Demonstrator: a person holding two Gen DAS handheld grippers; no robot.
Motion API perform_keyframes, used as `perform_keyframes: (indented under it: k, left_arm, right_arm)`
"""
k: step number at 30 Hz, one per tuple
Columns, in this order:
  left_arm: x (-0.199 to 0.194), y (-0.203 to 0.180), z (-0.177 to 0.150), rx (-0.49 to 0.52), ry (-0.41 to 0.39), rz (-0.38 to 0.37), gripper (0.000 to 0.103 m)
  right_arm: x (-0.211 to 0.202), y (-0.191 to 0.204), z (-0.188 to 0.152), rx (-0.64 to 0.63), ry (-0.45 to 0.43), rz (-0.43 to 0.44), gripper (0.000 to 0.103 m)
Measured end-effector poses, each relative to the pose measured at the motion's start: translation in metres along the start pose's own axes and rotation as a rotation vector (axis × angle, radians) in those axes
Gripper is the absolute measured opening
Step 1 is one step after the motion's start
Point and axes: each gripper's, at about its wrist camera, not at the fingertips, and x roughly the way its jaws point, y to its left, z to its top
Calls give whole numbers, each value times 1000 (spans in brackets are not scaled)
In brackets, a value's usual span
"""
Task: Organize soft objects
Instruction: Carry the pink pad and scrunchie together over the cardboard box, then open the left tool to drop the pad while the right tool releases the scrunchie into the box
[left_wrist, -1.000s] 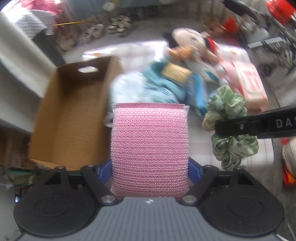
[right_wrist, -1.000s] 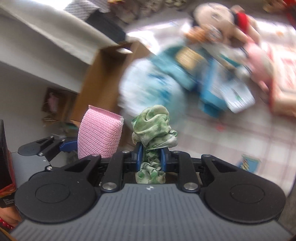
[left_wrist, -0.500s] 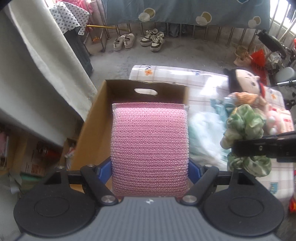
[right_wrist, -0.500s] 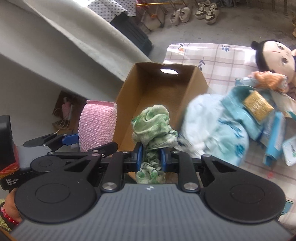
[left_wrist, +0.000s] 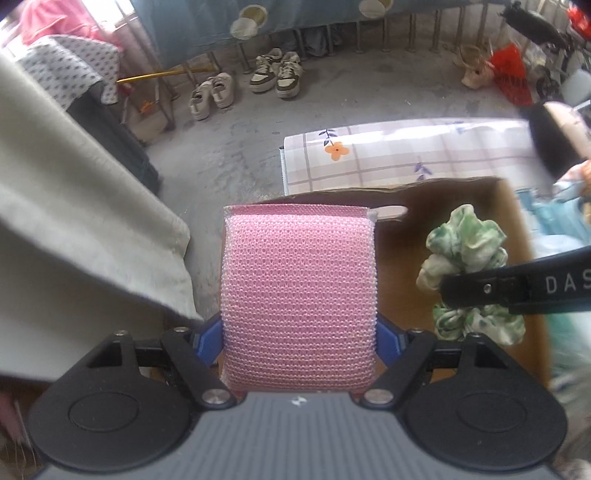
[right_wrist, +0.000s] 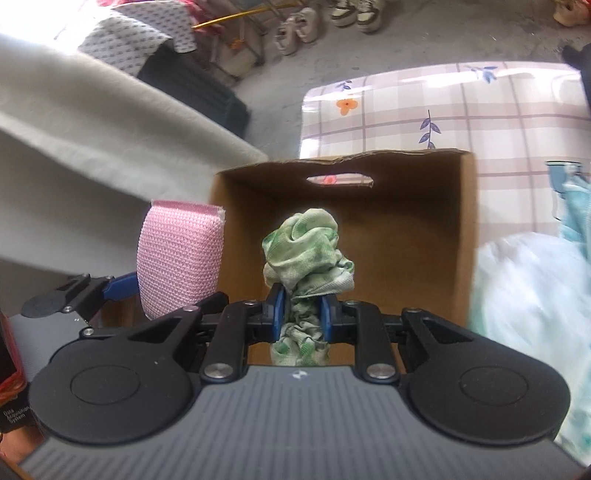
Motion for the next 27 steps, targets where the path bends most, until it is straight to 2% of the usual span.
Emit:
perform_keyframes:
  k: [6, 14, 18, 21, 23, 27]
  left_arm:
    - [56, 8, 10, 32, 33, -46, 82]
    - [96, 3, 13, 72, 54, -63, 82]
    - [113, -3, 11, 95, 66, -52, 85]
    - [118, -14, 10, 158, 47, -12, 90]
    - [121, -20, 10, 187, 50, 10, 90]
    - [121, -20, 11, 186, 61, 14, 90]
  right_arm:
    - [58, 0, 22, 31, 10, -45, 19]
    - [89, -12, 28, 56, 33, -83, 19]
    - [99, -20, 25, 68, 41, -93, 20]
    - [108, -24, 24, 78, 45, -97, 21]
    - [113, -27, 22, 84, 49, -97, 21]
    - [119, -29, 21, 97, 57, -96, 21]
